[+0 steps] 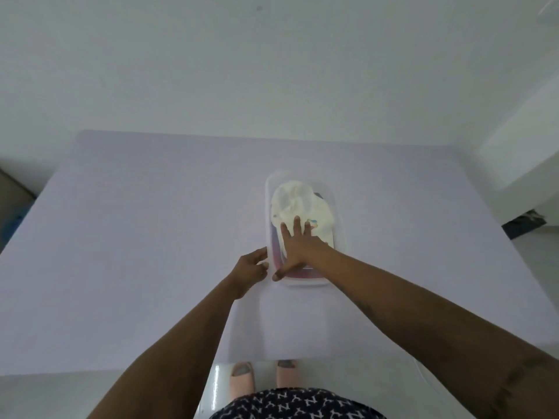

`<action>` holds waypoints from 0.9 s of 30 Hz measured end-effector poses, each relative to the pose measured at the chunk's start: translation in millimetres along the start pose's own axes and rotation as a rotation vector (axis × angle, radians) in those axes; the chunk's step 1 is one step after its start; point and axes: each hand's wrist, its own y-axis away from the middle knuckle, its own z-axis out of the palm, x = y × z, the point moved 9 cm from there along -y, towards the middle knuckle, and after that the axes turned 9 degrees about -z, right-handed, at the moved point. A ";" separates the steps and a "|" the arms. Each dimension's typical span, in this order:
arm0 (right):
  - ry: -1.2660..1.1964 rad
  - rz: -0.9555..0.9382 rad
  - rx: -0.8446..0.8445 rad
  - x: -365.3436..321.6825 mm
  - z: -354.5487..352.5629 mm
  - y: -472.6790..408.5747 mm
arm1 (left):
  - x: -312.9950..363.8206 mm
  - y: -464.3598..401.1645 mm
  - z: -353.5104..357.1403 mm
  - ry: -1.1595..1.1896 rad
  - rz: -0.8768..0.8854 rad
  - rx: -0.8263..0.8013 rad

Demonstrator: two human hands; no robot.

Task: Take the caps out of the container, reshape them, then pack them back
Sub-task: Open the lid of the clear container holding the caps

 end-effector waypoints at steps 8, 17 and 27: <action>0.025 0.039 0.048 -14.5 7.7 1.1 | -2.4 16.9 19.8 0.107 0.070 -0.172; 0.055 0.042 0.086 -17.7 11.0 -3.2 | -5.4 12.9 14.2 0.064 0.117 -0.205; 0.062 0.031 0.099 -17.8 11.7 -3.6 | -2.4 8.4 9.0 0.092 0.154 -0.036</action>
